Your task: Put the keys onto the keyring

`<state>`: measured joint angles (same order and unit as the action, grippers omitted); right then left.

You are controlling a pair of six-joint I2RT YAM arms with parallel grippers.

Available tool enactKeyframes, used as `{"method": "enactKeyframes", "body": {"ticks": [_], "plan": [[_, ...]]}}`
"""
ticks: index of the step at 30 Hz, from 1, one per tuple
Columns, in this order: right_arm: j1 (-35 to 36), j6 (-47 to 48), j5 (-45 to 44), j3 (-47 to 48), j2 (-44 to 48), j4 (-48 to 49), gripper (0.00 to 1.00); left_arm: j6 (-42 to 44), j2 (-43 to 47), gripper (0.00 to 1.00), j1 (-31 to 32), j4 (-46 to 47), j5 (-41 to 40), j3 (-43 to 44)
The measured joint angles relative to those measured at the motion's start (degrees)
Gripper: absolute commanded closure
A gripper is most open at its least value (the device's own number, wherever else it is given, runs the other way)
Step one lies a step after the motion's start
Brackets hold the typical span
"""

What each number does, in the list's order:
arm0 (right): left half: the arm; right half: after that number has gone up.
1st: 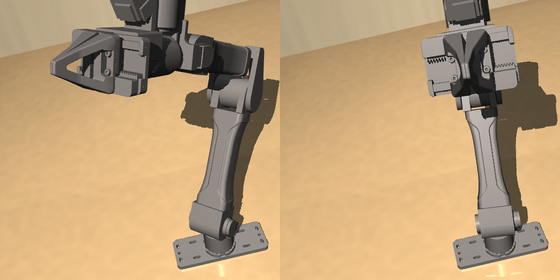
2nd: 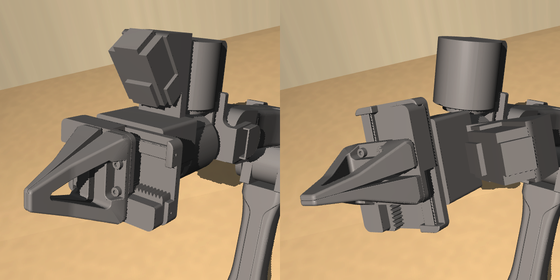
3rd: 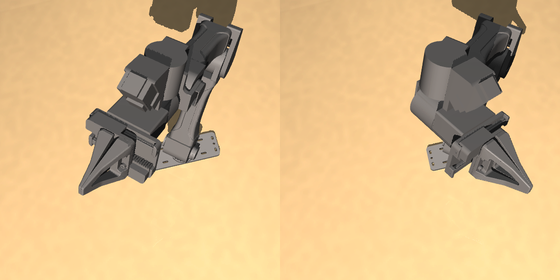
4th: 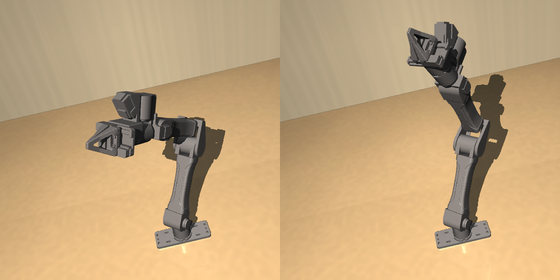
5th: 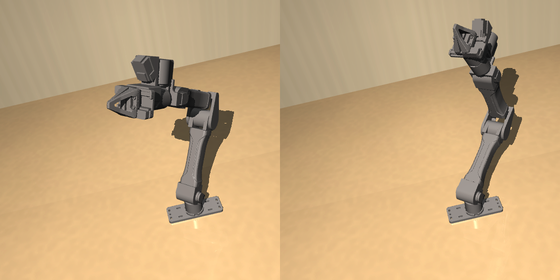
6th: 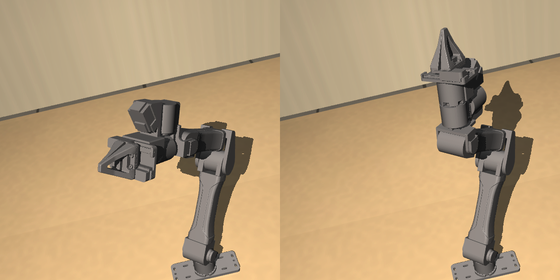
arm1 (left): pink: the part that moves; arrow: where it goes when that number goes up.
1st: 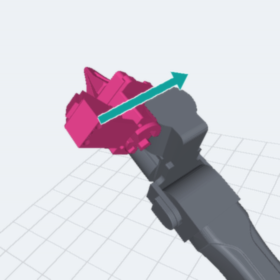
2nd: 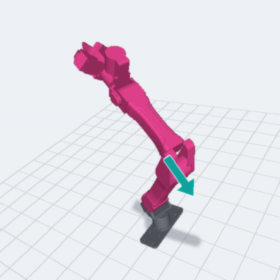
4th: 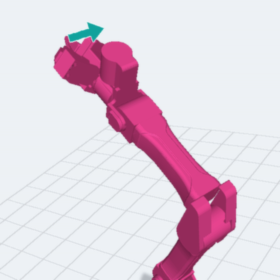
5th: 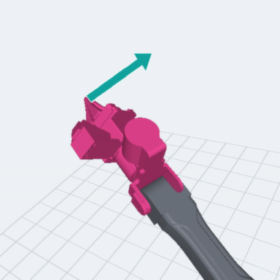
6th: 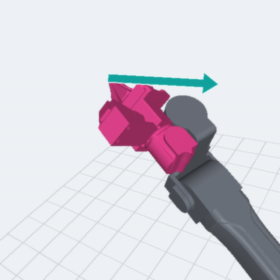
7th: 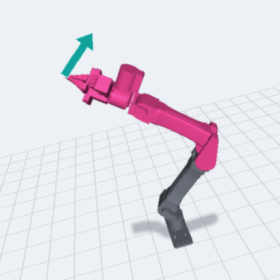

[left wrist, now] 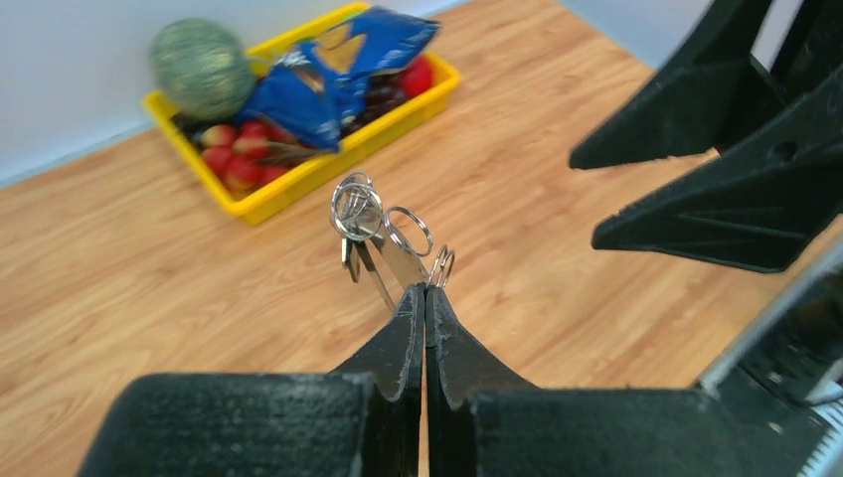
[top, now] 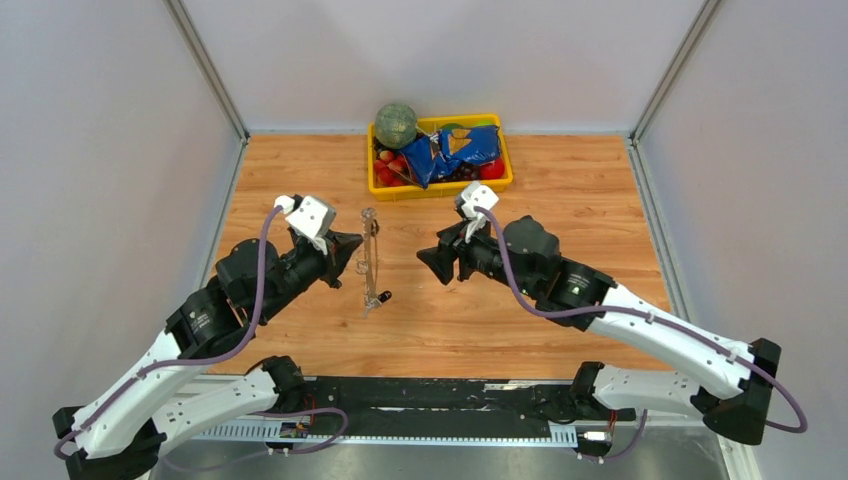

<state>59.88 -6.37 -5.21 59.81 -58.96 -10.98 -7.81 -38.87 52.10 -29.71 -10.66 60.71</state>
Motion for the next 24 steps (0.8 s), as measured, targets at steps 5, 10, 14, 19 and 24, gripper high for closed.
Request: {"method": "enactKeyframes", "body": {"ticks": [5,10,14,19,24], "plan": [[-3.34,-4.79,3.8,-2.19,-5.79,-0.28,0.42,-0.98,0.44,1.0,0.0,-3.89,-12.76,0.0],[-3.87,-11.61,7.76,-6.73,-12.11,3.72,0.48,-1.88,0.44,1.0,0.0,-7.28,-23.1,-0.02],[-3.76,-16.55,9.18,-7.54,-19.82,6.88,0.51,-2.84,0.57,1.0,0.0,-9.11,-28.68,-0.37],[-1.33,-21.73,7.17,-7.91,-28.74,11.37,0.51,-4.22,0.57,1.0,0.0,-10.78,-35.08,-1.4],[1.57,-26.14,5.25,-7.91,-34.88,15.34,0.53,-5.38,0.66,1.0,0.0,-11.91,-39.28,-2.78]]}}
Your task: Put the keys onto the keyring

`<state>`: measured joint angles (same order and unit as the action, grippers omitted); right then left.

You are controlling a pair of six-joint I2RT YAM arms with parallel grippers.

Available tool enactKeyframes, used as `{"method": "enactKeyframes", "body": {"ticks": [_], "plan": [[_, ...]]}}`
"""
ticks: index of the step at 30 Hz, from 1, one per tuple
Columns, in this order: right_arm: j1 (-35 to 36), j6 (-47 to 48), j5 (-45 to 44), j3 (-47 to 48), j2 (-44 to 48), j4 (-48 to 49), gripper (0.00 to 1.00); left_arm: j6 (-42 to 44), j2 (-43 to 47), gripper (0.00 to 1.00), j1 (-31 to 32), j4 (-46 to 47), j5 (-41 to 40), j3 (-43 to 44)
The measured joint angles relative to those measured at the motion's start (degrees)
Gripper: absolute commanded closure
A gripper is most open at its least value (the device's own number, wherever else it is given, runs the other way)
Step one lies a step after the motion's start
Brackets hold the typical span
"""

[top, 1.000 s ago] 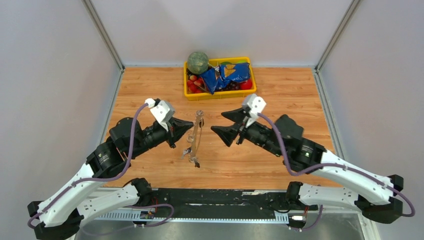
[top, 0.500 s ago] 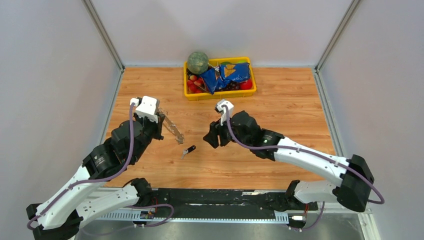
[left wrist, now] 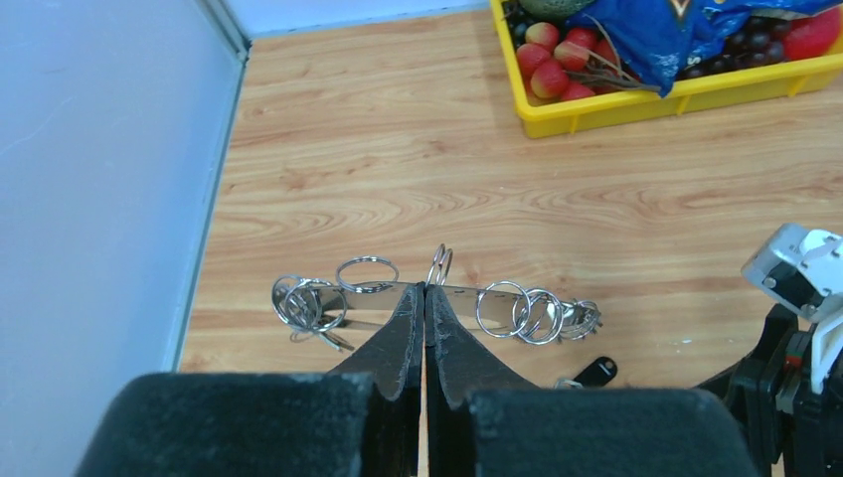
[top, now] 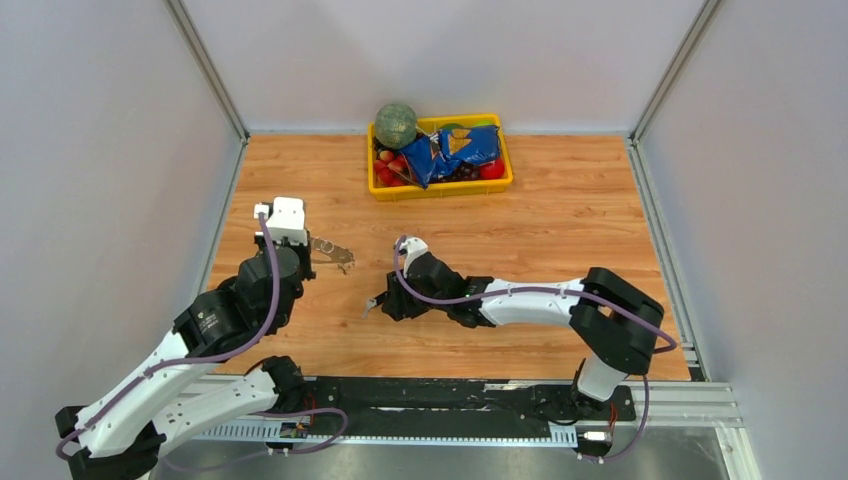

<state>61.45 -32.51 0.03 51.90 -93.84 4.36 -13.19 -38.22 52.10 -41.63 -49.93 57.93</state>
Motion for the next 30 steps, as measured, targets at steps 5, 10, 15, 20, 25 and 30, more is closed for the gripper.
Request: {"method": "enactKeyframes", "body": {"ticks": [5,10,15,20,25,30], "plan": [[2.03,-3.45,-2.34,1.29,-5.64,3.61,0.54,-0.24,0.9,1.0,0.0,-0.57,-2.56,-0.9],[3.82,-5.42,-6.12,3.89,-10.51,5.81,0.57,-0.28,2.25,1.0,0.0,-0.61,-3.76,-1.51],[4.85,-7.15,-10.47,4.83,-12.81,7.52,0.62,-0.31,4.7,1.0,0.0,-0.7,-3.5,-2.95],[4.9,-8.39,-13.73,5.97,-15.5,8.5,0.65,-0.15,5.42,1.0,0.0,-0.76,-3.1,-3.15],[4.9,-9.2,-15.65,7.41,-17.4,8.46,0.68,0.52,6.58,1.0,0.0,-0.63,-2.78,-3.91],[4.9,-9.44,-16.59,9.22,-18.78,8.41,0.72,1.64,7.76,1.0,0.0,-0.26,-2.62,-4.66]]}}
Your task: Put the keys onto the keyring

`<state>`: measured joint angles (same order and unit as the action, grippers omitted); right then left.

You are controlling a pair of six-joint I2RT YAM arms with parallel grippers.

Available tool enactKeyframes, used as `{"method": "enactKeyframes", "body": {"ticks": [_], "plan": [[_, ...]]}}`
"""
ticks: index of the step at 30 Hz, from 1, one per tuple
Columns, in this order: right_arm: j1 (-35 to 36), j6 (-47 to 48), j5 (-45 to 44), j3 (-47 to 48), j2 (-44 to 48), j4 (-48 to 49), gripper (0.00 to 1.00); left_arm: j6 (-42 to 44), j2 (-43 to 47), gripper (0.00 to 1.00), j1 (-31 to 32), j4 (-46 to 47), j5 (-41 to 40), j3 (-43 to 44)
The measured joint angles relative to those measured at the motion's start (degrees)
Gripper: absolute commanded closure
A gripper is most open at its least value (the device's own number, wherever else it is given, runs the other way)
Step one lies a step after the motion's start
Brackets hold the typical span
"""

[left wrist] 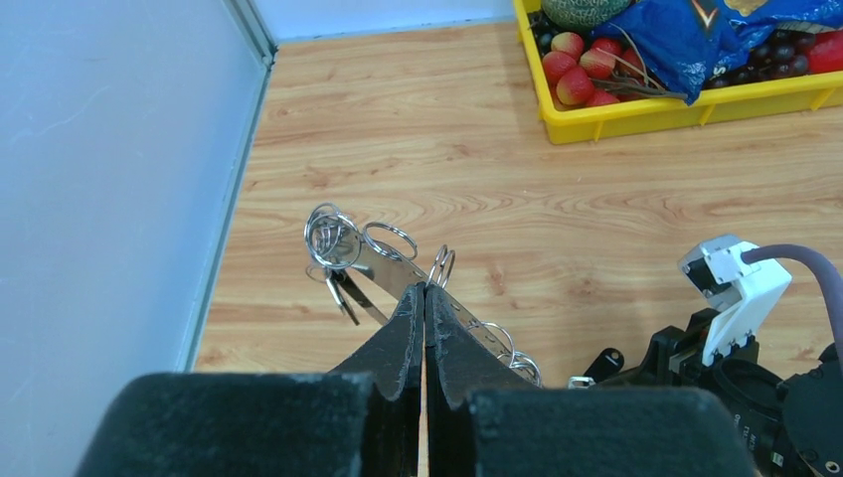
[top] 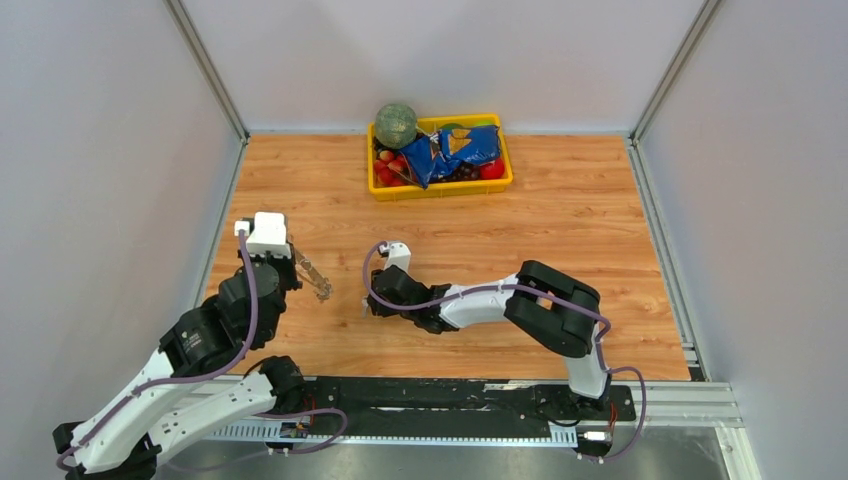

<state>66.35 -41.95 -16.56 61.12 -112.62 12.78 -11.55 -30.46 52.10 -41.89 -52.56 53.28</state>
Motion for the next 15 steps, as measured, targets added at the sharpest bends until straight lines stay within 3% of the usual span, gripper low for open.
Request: {"method": "enactKeyframes", "body": {"ticks": [11,15], "plan": [[0.28,0.0,-1.57,3.5,-1.97,-1.27,0.88,1.9,0.83,1.0,0.0,1.57,1.46,-2.36],[0.42,0.04,-2.03,4.98,-2.93,-2.32,1.0,2.47,1.57,1.0,0.0,2.12,1.6,-2.4]]}}
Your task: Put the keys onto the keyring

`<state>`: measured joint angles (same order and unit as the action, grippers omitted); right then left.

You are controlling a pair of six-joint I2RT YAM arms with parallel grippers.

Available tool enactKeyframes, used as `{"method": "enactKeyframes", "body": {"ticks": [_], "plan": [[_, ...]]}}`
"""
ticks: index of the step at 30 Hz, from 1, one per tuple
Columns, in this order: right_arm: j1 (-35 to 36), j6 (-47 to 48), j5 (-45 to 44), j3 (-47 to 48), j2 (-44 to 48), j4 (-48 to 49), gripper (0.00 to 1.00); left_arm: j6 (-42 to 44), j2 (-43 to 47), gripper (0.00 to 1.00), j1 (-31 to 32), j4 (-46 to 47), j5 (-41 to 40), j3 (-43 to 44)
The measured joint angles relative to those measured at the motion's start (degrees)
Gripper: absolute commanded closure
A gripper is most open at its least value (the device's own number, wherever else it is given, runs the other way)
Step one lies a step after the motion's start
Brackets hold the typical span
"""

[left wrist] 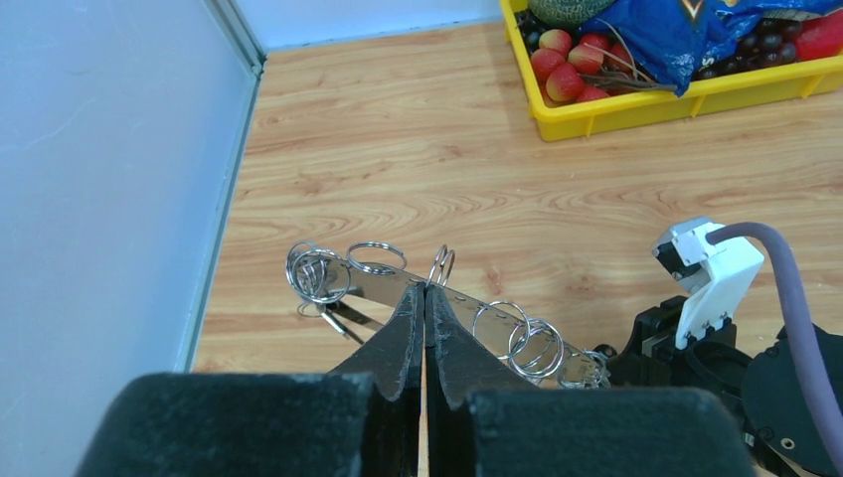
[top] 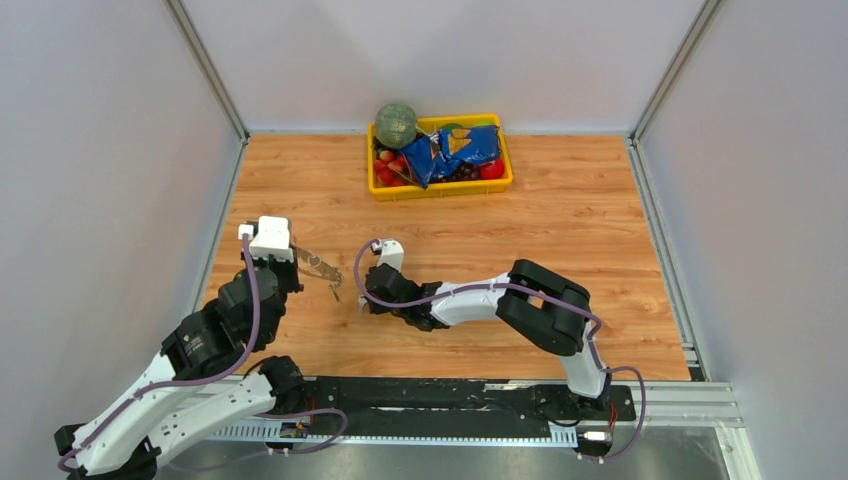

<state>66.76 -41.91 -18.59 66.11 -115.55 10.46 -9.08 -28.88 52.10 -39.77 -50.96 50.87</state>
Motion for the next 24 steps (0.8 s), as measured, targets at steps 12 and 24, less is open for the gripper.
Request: {"method": "enactKeyframes", "body": {"ticks": [12,24], "plan": [[0.42,1.55,-1.2,1.46,-0.83,-1.36,1.0,0.7,1.9,1.0,0.0,1.03,0.94,-0.96],[1.84,5.38,-1.86,-6.84,11.39,-1.38,1.0,1.14,2.34,1.0,0.0,1.57,3.58,-0.96]]}}
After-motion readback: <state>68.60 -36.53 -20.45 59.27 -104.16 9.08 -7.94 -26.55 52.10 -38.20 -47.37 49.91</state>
